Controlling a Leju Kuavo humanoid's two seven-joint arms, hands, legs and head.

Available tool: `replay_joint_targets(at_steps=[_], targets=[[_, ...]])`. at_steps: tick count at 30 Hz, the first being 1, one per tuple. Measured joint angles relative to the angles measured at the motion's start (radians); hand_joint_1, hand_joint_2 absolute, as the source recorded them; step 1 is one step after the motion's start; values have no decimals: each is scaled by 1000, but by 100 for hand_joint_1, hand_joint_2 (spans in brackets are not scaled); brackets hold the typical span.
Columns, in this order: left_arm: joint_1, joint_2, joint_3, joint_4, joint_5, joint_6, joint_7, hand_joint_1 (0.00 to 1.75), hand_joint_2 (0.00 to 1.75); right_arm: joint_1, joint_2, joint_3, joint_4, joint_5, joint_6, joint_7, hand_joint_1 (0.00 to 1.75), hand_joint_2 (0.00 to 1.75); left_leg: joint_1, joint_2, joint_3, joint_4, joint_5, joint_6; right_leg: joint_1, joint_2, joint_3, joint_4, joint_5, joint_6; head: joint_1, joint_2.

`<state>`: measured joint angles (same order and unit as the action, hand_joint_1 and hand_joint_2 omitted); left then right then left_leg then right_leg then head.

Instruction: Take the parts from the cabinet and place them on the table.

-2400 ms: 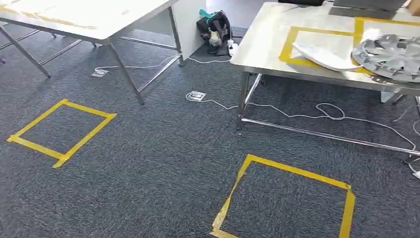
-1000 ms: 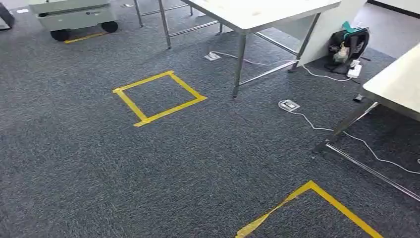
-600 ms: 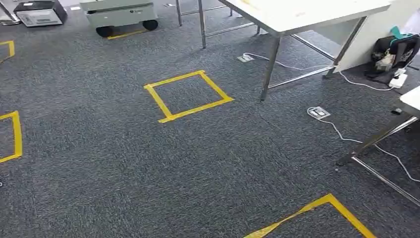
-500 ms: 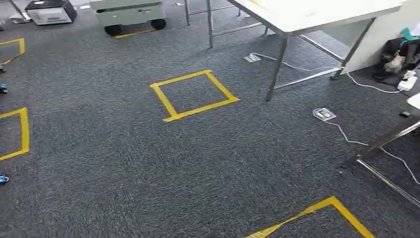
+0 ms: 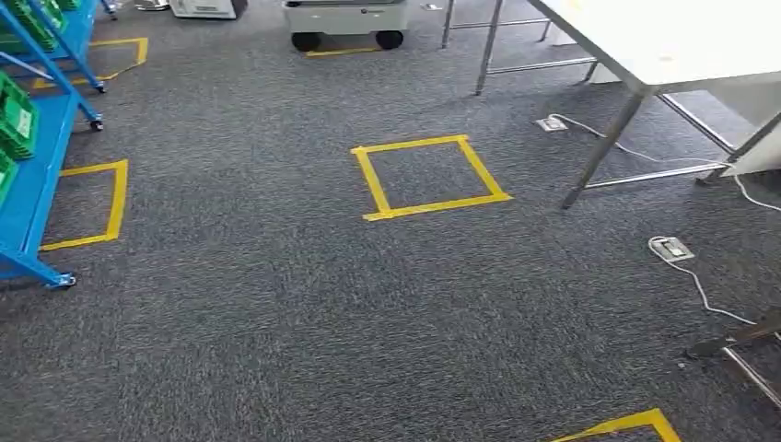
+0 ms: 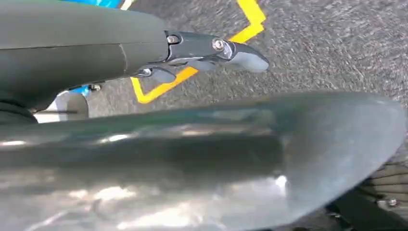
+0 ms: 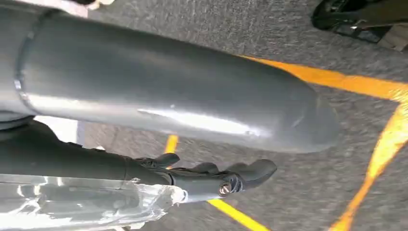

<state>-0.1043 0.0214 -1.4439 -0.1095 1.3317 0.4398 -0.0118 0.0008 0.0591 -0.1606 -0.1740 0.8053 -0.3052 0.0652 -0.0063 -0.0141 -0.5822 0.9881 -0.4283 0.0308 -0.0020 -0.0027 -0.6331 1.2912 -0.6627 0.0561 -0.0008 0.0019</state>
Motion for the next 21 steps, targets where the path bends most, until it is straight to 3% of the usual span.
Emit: replay_joint_targets(at_steps=[1,2,3,4,5,6,7,10,11,12,13,15,16,17,18,19,20,21], targets=[[0,0,0,0,0,0,0,0,0,2,0,0,0,1,2,0,0,0,0,-15,1,0,0,0,0,1,-29,45,-5,0,0,0],[2,0,0,0,0,0,0,0,0,3,0,0,0,3,2,2,0,0,0,-30,3,0,0,0,0,1,-34,39,15,0,0,0],[4,0,0,0,0,0,0,0,0,4,0,0,0,3,2,2,0,0,1,-45,5,1,0,0,-1,2,-19,-9,55,-2,0,0],[5,-2,0,0,-7,0,-1,0,0,2,0,0,0,-2,0,5,0,0,3,-59,7,1,0,-2,-3,8,15,-94,108,-2,-1,0],[6,-7,-6,0,-23,4,-6,0,0,2,0,-1,0,-15,-4,12,0,0,6,-74,9,2,-1,-6,-9,31,57,-191,157,1,0,0],[6,-13,-19,0,-37,20,-15,0,0,3,2,-4,1,-29,-13,19,0,0,4,-87,7,4,-2,-14,-19,84,81,-252,167,6,0,0],[5,-26,-28,0,-46,35,-22,0,0,5,8,-7,1,-35,-19,23,0,0,0,-102,0,16,-4,-20,-21,94,86,-268,162,0,-1,0],[23,-56,-45,0,-58,58,-25,0,0,1,11,-14,1,-41,-27,27,0,0,6,-126,-7,4,9,-38,-13,64,93,-263,169,-18,-2,0],[28,-58,-50,0,-61,61,-25,0,0,3,13,-16,1,-42,-29,28,0,0,7,-121,-11,8,7,-40,-18,49,95,-270,174,-27,0,0],[30,-69,-52,0,-61,62,-25,0,0,3,13,-18,1,-42,-31,27,0,0,0,-58,-20,30,-14,-44,-16,40,95,-271,177,-31,-5,0],[28,-74,-53,0,-60,62,-25,0,0,4,13,-18,1,-41,-31,27,0,0,0,-22,-49,89,-52,-49,-13,26,94,-271,176,-37,-12,0],[21,-77,-60,0,-60,61,-25,0,0,8,13,-19,1,-40,-30,27,0,0,2,-1,-129,254,-128,-54,-9,-6,93,-271,173,-42,-11,0],[20,-82,-64,0,-60,60,-25,0,0,9,13,-19,1,-40,-30,27,0,0,3,0,-160,318,-147,-54,-8,-22,93,-271,171,-44,-11,0],[22,-82,-68,0,-60,58,-25,0,0,9,13,-19,1,-40,-30,27,0,0,3,0,-165,329,-140,-55,-7,-36,94,-271,171,-44,-11,0],[24,-82,-69,0,-60,58,-25,0,0,8,13,-19,1,-39,-30,27,0,0,3,1,-146,295,-110,-53,-7,-48,95,-271,170,-45,-11,0],[26,-82,-69,0,-58,58,-24,0,0,7,13,-19,1,-39,-30,27,0,0,2,5,-107,222,-69,-50,-7,-59,96,-271,168,-45,-11,0],[25,-82,-69,0,-57,58,-24,0,0,6,14,-19,1,-39,-30,27,0,0,1,20,-57,134,-29,-47,-7,-69,99,-271,167,-42,-11,0],[24,-84,-69,0,-57,58,-24,0,0,5,14,-19,1,-37,-30,27,0,0,-2,71,-11,56,-5,-41,-5,-78,103,-271,164,-39,-11,0]])
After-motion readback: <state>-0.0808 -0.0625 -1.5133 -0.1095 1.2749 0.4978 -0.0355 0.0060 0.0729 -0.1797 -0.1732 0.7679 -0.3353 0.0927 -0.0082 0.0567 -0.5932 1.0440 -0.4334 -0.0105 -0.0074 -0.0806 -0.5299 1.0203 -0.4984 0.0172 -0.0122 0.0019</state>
